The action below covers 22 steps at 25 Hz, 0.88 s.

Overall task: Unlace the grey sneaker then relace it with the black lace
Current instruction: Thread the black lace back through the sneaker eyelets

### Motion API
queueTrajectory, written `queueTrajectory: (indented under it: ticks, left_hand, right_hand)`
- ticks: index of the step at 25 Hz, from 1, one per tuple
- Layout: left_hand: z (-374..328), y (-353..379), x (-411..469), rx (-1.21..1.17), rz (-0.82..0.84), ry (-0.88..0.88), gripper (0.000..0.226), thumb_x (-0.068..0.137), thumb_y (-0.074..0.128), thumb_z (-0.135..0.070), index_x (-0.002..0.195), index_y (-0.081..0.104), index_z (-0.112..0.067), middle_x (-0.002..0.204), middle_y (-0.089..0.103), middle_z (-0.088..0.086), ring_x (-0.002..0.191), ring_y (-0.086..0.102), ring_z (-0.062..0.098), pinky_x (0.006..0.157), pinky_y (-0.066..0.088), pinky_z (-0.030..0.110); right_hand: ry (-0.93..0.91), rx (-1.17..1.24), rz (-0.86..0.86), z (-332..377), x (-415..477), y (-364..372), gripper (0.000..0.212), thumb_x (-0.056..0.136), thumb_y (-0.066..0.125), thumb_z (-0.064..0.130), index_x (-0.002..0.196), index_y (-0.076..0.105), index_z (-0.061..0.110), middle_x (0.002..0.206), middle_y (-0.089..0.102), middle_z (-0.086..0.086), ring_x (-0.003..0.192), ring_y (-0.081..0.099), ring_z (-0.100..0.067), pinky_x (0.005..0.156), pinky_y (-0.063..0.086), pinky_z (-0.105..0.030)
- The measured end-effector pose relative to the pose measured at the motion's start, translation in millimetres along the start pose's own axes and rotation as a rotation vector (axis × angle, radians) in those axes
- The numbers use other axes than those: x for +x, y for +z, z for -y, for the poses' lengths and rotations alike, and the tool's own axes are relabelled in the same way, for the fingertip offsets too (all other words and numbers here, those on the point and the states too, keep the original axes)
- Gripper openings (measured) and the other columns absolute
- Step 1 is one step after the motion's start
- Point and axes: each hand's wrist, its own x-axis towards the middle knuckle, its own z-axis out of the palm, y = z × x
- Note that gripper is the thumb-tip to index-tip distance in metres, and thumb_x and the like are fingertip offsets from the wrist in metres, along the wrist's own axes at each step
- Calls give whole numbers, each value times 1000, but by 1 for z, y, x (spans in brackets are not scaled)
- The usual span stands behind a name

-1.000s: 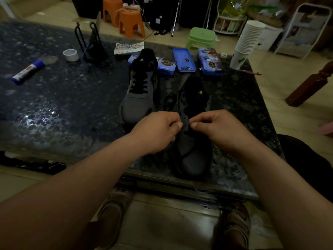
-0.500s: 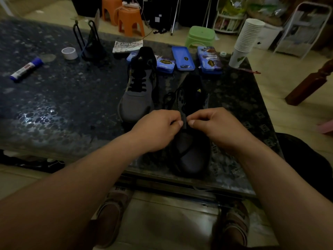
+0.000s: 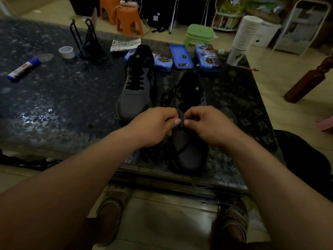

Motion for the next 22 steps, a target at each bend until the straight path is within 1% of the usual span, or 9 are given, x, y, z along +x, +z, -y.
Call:
queueTrajectory:
  ticks: [3,7,10,12,15,17,18,19,22]
  left_hand:
    - [-4,0,-2,11,25,-28,25,103,53,-48,88,56,-29,80,70,-7,65,60,5,60,47,33]
    - [-10,9,-5,89,-18,-81,30,94,59,-57,90,46,-30,84,64,-6,76,62,16,71,55,43]
    - [-11,11,-2,71,-54,-126,33,89,60,-59,83,43,-32,83,62,-9,75,60,13,70,51,38]
    - [-11,11,-2,46,-36,-142,35,89,61,-59,81,42,-30,82,60,-8,72,56,13,65,45,36]
    - [-11,13,0,21,12,-155,37,92,63,-56,82,43,-26,78,58,-5,68,54,17,60,42,35]
    - [-10,9,-1,-85,61,-138,34,97,64,-49,86,51,-20,77,64,1,66,59,18,63,49,34]
    - [-9,5,-3,-146,95,-133,31,100,63,-44,90,57,-16,78,69,4,63,60,13,64,49,30]
    - [-8,1,-5,-196,125,-139,28,102,61,-40,94,61,-13,79,72,5,61,59,8,64,49,27]
    - [-10,-1,-7,-255,93,-155,24,104,60,-36,96,63,-14,75,72,4,63,63,11,65,49,30]
  right_hand:
    - [5,-10,-38,-1,-1,6,13,100,65,24,88,67,27,75,62,7,64,53,-4,55,40,-18]
    - [17,27,-128,0,-4,11,14,101,61,26,88,63,29,76,61,7,70,61,-15,62,54,-38]
    - [-1,-49,-281,3,-6,1,10,100,62,27,91,65,29,88,64,2,75,59,-12,64,43,-28]
    - [64,291,-382,5,-10,-12,14,103,58,22,91,65,24,87,66,1,75,59,-13,65,43,-27]
    - [160,1269,-407,6,-16,-40,24,106,41,13,87,56,17,85,72,-2,87,73,-21,79,56,-34]
    - [201,1556,-412,0,-17,-53,25,106,37,15,85,52,15,70,61,-1,68,67,-19,74,57,-37]
    - [218,1439,-430,0,-17,-55,22,106,39,18,87,51,16,67,53,1,59,57,-15,67,55,-36]
    - [209,1110,-439,0,-18,-52,19,107,44,23,92,52,16,69,50,4,57,51,-11,62,50,-34]
    - [11,-105,-215,-5,-17,-33,15,101,62,40,100,63,25,84,60,11,74,57,-8,65,44,-29]
